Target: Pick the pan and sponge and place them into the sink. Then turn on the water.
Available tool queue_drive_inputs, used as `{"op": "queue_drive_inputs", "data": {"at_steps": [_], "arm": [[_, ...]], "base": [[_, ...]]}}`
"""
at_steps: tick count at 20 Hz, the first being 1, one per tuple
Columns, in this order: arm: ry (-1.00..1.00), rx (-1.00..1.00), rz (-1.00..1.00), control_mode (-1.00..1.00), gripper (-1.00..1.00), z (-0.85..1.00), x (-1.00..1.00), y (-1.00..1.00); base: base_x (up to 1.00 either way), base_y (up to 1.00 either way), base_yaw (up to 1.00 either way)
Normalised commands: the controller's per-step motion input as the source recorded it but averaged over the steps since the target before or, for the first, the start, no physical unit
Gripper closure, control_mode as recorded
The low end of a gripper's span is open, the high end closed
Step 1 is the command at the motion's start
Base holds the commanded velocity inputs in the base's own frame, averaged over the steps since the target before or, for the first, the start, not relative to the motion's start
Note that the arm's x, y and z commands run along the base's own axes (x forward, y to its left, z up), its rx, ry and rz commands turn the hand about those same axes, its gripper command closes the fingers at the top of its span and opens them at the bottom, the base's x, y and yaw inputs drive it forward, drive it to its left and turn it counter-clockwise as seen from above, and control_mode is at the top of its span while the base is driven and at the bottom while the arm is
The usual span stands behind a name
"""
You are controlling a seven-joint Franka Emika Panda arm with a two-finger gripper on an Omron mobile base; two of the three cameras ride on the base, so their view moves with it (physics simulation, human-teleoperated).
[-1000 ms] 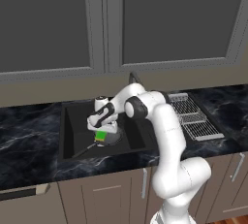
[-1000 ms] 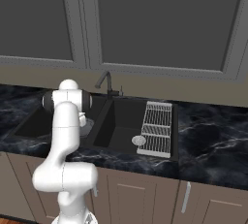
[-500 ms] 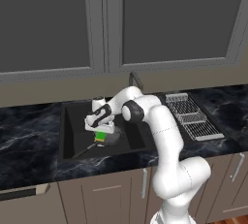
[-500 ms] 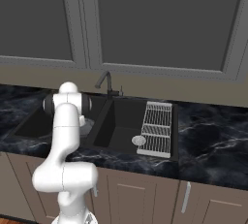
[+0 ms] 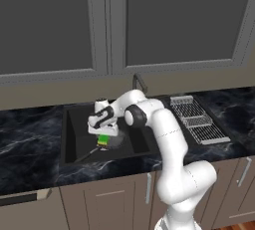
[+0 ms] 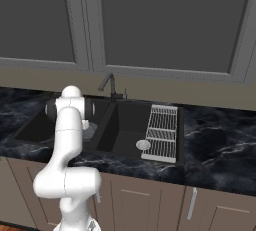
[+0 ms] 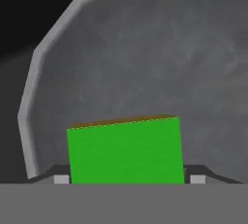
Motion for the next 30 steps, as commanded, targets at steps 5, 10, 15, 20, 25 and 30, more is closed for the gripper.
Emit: {"op": "queue_drive_inputs", "data": {"at_steps": [5,10,15,20,25,30], "arm": [[0.0,0.03,0.0,-1.0,-1.0,0.0,-0.15,-0.26],[-0.03,0.02,0.0,-1.0,-1.0,0.09,-0.16,-0.03],[-0.06,0.03,0.01,-1.0,-1.0,0.33,-0.14,0.03],[-0.09,0.03,0.01,-1.0,-1.0,0.41,-0.1,0.1],[-0.13,0.04,0.01,-1.0,-1.0,0.38,-0.13,0.03],[-0.14,0.05,0.01,-1.0,-1.0,0.34,-0.16,0.0]], "base": [[0.0,0.0,0.0],[0.0,0.0,0.0],[0.0,0.0,0.0],[0.0,0.0,0.0],[0.0,0.0,0.0],[0.0,0.0,0.0]]}}
